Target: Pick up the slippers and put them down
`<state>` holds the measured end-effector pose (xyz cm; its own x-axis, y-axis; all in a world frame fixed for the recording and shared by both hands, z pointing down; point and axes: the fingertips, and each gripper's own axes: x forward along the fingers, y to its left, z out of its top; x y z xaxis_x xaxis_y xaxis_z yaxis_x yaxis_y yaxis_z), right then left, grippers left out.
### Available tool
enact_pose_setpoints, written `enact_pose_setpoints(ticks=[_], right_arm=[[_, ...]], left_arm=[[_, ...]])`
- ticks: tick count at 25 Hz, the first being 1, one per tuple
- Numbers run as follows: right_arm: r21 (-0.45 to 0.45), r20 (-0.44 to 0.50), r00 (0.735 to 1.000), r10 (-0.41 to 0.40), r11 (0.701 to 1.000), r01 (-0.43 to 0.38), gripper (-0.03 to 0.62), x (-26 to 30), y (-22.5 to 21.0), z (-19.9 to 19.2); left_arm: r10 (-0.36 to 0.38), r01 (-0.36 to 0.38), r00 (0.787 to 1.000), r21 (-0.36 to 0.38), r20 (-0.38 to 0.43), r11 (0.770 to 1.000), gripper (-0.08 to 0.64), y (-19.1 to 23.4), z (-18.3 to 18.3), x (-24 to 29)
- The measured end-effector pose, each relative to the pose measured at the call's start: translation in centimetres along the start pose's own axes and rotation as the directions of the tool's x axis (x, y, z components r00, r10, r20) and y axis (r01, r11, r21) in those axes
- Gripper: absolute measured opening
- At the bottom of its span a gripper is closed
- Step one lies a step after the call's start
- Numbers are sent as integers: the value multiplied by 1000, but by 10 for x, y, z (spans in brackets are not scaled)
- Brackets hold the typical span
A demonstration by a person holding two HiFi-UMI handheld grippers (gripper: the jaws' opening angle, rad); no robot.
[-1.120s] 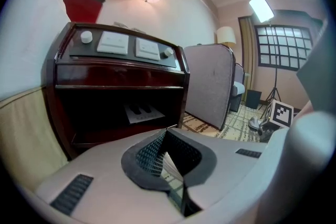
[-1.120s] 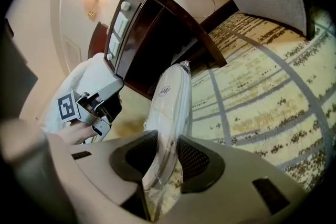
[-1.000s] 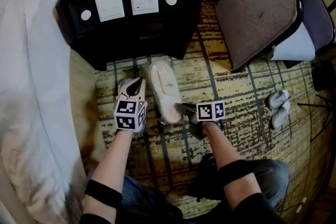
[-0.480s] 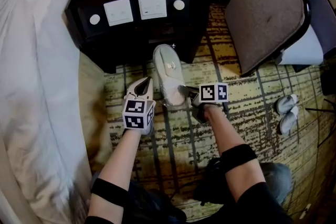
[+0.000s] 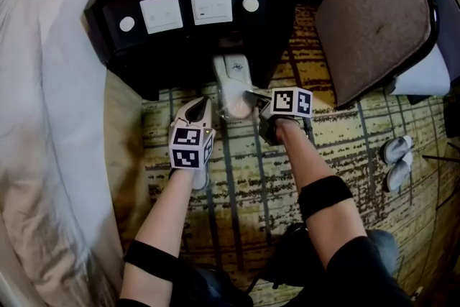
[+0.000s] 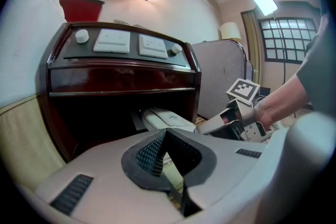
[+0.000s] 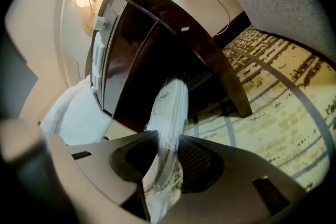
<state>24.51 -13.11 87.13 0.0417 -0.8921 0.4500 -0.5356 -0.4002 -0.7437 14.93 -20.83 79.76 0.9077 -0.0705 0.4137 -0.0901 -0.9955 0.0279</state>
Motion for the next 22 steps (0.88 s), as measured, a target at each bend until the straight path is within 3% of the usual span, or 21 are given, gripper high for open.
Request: enact_pose_setpoints(ticks=[11,22], right_arm=[[-12,99,994,-55,998,57,137,47,-13,49],[20,203,968,-146,989,145,137,59,-33,72]], left_arm=[[19,-19,1000,7,-3,1000,3,11,3,25],[57,-58,998,-8,-17,998,3,23,-10,18]])
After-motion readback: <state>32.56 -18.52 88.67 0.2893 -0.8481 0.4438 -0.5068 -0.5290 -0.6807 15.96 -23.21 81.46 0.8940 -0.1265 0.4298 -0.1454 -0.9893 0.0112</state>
